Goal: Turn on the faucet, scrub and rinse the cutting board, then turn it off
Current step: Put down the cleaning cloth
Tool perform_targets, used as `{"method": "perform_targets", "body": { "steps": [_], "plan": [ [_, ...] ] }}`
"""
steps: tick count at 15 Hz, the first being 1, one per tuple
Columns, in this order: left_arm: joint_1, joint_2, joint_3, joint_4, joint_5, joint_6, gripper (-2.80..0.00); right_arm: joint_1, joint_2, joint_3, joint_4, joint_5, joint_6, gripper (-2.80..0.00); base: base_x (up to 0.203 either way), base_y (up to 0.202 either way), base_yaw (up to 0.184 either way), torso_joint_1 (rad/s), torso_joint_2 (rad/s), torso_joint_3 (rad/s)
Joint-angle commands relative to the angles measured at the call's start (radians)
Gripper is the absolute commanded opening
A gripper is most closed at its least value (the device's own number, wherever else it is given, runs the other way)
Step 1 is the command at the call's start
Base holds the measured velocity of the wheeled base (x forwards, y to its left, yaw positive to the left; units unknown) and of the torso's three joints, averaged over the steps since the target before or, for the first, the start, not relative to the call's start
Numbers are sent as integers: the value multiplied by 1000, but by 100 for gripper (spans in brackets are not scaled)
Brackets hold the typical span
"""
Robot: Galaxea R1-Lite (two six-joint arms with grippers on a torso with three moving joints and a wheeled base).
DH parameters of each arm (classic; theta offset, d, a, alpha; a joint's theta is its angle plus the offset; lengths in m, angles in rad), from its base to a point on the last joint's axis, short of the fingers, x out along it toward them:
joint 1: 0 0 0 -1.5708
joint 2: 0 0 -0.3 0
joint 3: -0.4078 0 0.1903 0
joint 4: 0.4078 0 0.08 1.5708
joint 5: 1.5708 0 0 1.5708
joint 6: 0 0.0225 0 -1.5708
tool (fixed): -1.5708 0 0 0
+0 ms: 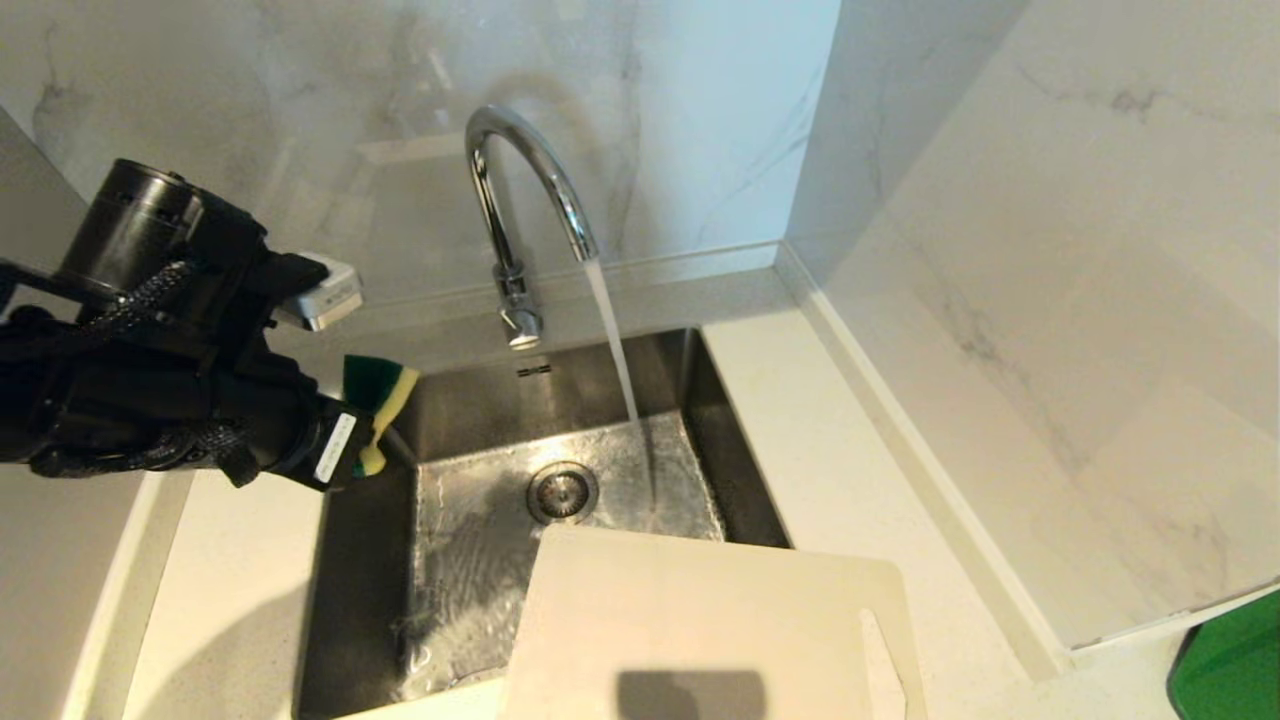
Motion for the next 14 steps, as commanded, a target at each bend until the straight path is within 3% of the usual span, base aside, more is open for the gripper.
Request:
{"method": "perform_targets", "body": {
  "steps": [1, 4, 9, 14],
  "plan": [
    [98, 44, 4, 4, -73, 44, -280, 0, 0, 0, 2, 0, 0, -280, 0, 0, 0, 0, 0, 0],
    [204, 53, 4, 12, -142, 12, -280, 0, 0, 0, 2, 0, 0, -280, 0, 0, 0, 0, 0, 0],
    [342, 95, 46, 14, -145, -56, -280, 0, 0, 0, 2, 0, 0, -280, 0, 0, 0, 0, 0, 0],
    [427, 159, 87, 16, -133, -145, -280, 0, 0, 0, 2, 0, 0, -280, 0, 0, 0, 0, 0, 0]
  ]
}}
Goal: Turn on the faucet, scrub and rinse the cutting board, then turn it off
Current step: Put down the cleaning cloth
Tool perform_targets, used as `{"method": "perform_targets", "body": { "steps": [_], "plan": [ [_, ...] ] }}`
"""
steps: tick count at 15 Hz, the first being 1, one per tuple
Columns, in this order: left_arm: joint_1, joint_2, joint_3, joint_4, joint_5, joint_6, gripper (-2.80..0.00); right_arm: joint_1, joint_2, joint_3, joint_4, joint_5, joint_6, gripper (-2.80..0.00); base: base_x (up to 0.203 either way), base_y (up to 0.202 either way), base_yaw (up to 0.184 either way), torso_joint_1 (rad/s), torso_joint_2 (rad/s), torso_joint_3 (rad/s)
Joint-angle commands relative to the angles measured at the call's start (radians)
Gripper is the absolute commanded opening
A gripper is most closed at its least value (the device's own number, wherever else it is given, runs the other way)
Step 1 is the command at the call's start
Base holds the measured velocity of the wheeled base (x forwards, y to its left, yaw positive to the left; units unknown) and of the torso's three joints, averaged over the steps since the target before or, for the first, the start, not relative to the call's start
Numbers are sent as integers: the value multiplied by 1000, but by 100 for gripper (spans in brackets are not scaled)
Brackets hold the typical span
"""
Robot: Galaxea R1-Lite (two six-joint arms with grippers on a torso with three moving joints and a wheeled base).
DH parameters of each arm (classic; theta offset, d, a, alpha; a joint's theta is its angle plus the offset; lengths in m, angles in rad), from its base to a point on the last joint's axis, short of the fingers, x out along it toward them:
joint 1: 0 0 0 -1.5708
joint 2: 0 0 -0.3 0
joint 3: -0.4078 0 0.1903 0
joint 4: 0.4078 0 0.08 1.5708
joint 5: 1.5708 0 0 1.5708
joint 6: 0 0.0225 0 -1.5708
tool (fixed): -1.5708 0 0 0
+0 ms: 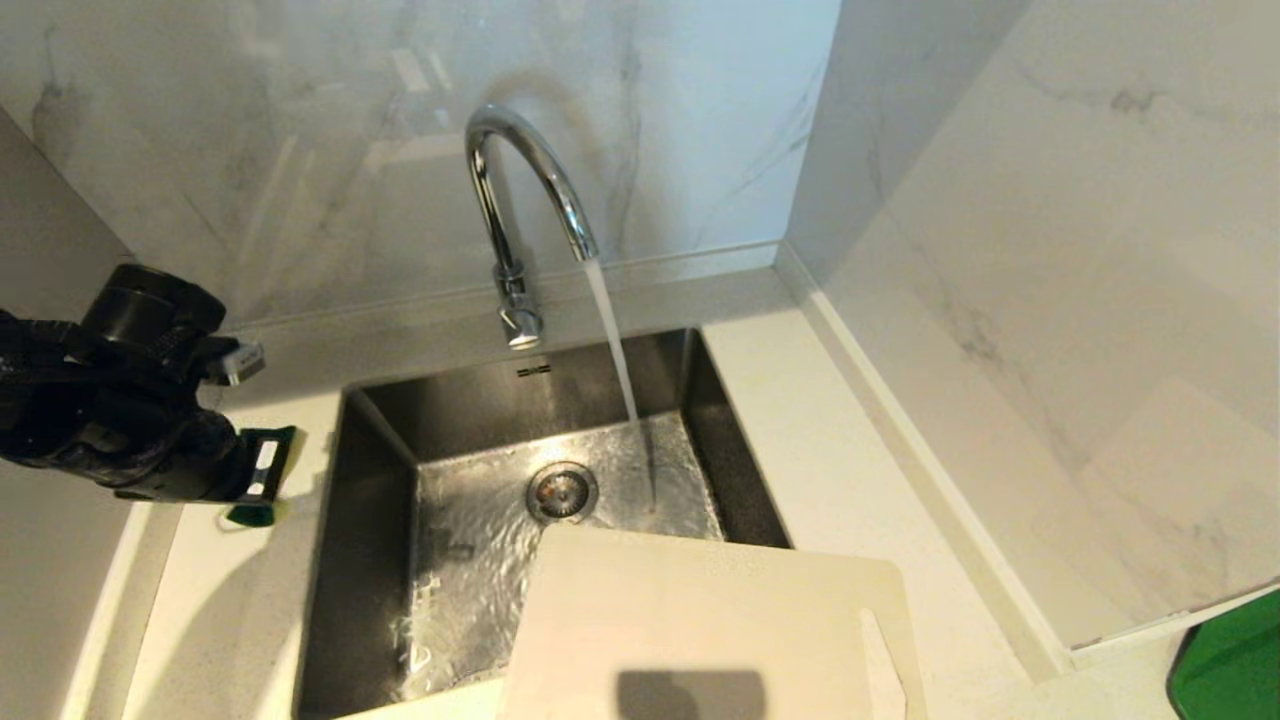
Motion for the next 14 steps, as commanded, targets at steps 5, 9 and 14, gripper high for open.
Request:
{"method": "perform_targets", "body": {
  "steps": [5, 9, 14],
  "plan": [
    [129, 64, 46, 13, 4, -17, -280, 0, 0, 0, 1, 0, 0, -280, 0, 0, 0, 0, 0, 0],
    [184, 91, 51, 11, 5, -16, -280, 0, 0, 0, 1, 0, 0, -280, 0, 0, 0, 0, 0, 0],
    [227, 100, 87, 8, 25, -14, -280, 0, 0, 0, 1, 0, 0, -280, 0, 0, 0, 0, 0, 0]
  ]
}}
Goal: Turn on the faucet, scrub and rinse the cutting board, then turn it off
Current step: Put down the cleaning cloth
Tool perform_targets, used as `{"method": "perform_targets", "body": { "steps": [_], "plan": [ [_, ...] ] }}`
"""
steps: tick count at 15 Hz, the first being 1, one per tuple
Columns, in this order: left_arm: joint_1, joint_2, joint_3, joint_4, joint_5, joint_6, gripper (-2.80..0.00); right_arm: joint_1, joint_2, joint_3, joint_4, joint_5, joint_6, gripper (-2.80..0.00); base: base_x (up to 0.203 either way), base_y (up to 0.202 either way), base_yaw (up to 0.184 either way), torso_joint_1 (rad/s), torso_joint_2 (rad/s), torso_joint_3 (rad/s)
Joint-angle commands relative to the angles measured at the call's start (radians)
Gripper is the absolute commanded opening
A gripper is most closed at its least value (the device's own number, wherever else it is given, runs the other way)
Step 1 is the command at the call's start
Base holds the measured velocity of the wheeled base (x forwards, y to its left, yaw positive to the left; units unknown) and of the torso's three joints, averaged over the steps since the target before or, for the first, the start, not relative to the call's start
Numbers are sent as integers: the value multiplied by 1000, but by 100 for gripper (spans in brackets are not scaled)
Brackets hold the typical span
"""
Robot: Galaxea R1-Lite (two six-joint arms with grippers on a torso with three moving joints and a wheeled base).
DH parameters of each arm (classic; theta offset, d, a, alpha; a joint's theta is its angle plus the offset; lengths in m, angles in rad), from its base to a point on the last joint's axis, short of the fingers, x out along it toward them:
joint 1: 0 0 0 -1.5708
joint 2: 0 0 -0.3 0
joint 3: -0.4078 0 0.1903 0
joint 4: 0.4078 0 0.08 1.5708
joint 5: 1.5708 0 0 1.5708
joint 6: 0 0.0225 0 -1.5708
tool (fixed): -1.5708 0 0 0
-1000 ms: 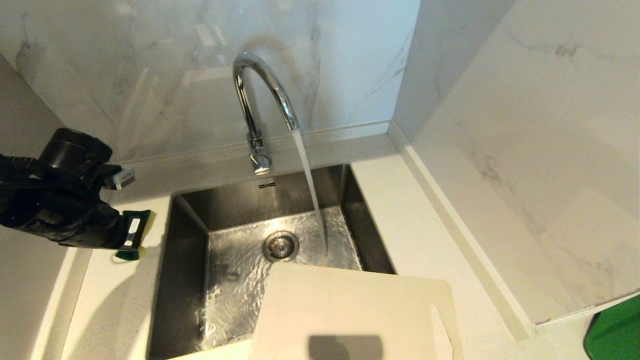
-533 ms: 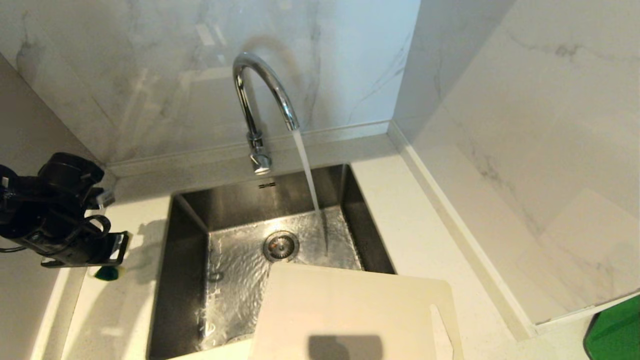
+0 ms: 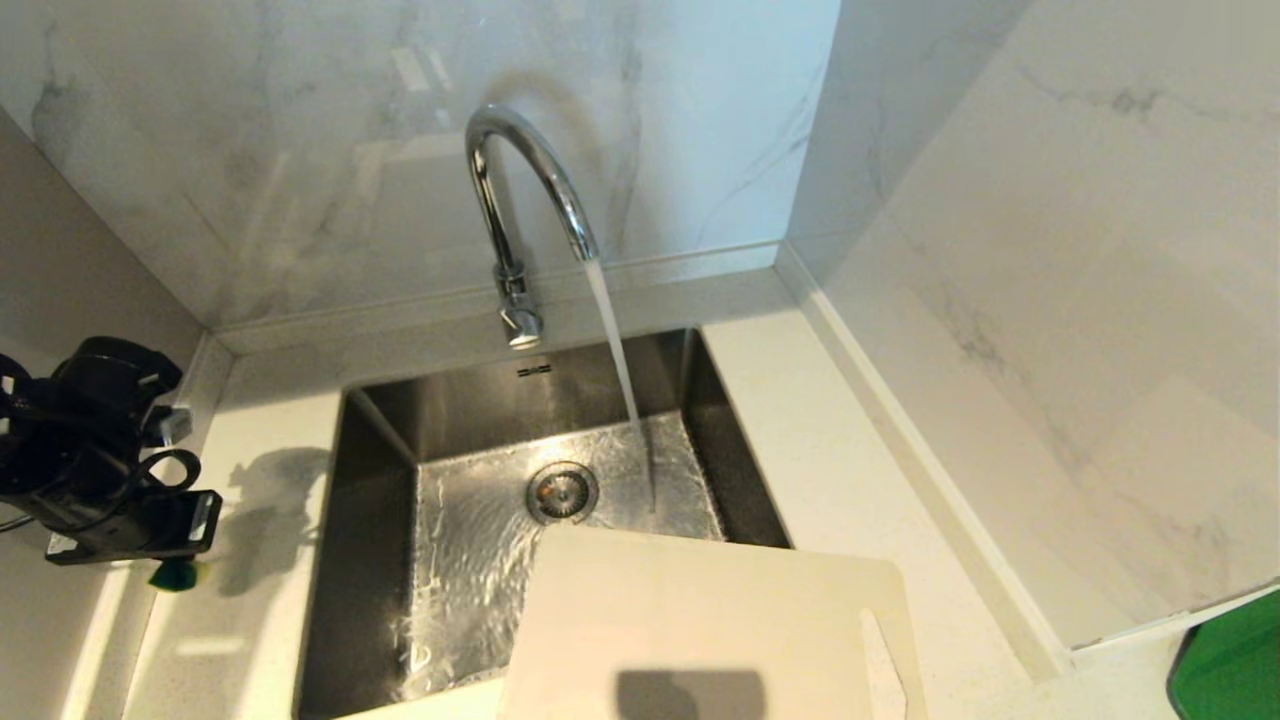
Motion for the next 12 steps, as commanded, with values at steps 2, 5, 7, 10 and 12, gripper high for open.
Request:
{"method": "perform_targets", "body": {
  "steps": [2, 5, 7, 10, 12],
  "plan": [
    [7, 4, 18, -2, 2, 3, 0, 0, 0, 0, 1, 0, 0, -280, 0, 0, 0, 0, 0, 0],
    [5, 1, 12, -1, 2, 6, 0, 0, 0, 0, 1, 0, 0, -280, 0, 0, 0, 0, 0, 0],
    [5, -2, 7, -2, 4, 8, 0, 0, 0, 0, 1, 0, 0, -280, 0, 0, 0, 0, 0, 0],
    [3, -8, 2, -3, 4, 11, 0, 0, 0, 0, 1, 0, 0, -280, 0, 0, 0, 0, 0, 0],
    [-25, -4, -50, -4, 0, 22, 0, 0, 0, 0, 1, 0, 0, -280, 0, 0, 0, 0, 0, 0]
  ]
}}
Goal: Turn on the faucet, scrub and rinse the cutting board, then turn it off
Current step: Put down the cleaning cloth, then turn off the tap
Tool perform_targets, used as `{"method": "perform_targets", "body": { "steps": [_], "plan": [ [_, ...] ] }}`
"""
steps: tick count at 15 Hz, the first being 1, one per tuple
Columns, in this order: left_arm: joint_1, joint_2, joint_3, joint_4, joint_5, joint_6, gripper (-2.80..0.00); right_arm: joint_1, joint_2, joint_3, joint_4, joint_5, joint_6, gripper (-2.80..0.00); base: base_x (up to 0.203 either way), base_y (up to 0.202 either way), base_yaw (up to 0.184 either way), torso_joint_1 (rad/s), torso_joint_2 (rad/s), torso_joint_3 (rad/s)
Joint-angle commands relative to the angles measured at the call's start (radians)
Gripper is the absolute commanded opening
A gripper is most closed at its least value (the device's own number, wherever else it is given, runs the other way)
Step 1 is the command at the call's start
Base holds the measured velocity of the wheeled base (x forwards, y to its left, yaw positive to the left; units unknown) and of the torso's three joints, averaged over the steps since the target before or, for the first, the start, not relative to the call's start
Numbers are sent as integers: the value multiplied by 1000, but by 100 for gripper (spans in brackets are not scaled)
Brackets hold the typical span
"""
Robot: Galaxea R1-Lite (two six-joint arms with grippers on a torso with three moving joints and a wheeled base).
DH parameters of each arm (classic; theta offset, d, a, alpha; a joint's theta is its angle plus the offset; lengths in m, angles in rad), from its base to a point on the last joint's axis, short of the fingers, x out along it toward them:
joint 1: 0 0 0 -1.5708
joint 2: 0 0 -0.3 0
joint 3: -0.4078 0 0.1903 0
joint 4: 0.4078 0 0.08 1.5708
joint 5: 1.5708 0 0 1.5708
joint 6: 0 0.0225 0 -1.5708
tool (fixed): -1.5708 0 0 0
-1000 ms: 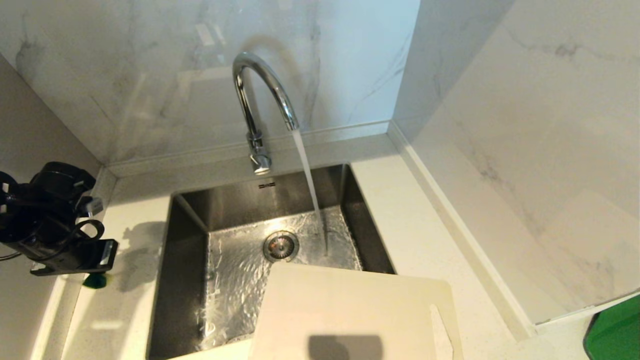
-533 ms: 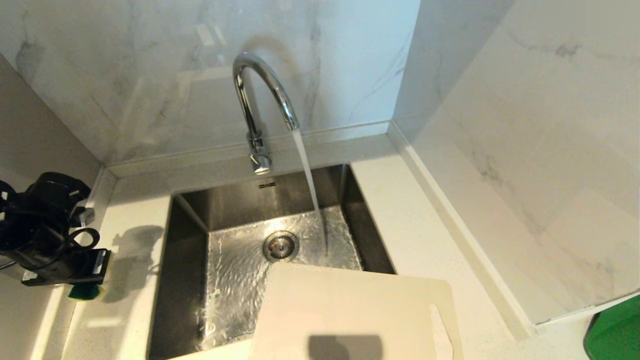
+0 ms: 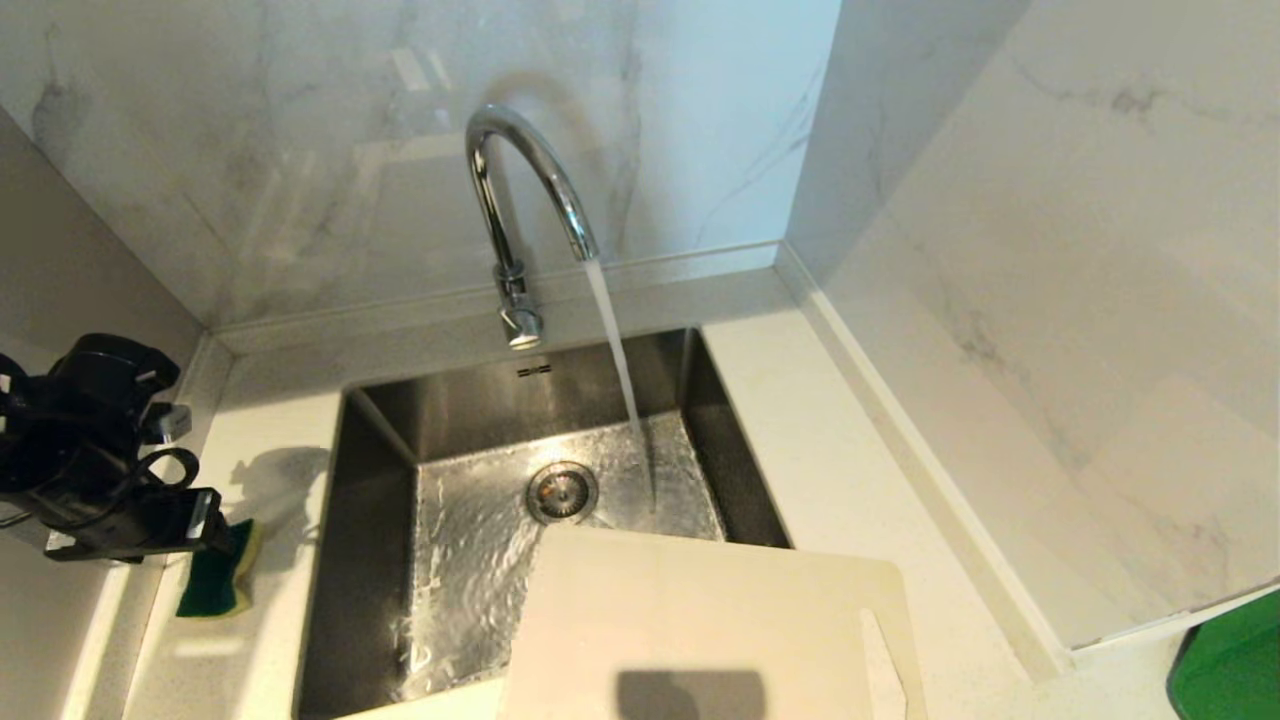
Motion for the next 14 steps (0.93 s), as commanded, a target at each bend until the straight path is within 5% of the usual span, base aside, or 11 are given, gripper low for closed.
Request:
{"method": "perform_targets", "body": {
  "steps": [1, 5, 6, 12, 14],
  "plan": [
    [-43, 8, -76, 1, -2, 3, 0, 0, 0, 0, 2, 0, 0, -280, 0, 0, 0, 0, 0, 0],
    [-183, 99, -300, 2, 1, 18, 0, 0, 0, 0, 2, 0, 0, -280, 0, 0, 0, 0, 0, 0],
    [-235, 135, -361, 4, 11, 28, -280, 0, 0, 0, 2, 0, 0, -280, 0, 0, 0, 0, 0, 0],
    [-444, 427, -808, 16, 88, 76, -280, 0, 0, 0, 2, 0, 0, -280, 0, 0, 0, 0, 0, 0],
    [-485, 466, -845, -6, 90, 170, -280, 0, 0, 0, 2, 0, 0, -280, 0, 0, 0, 0, 0, 0]
  ]
}}
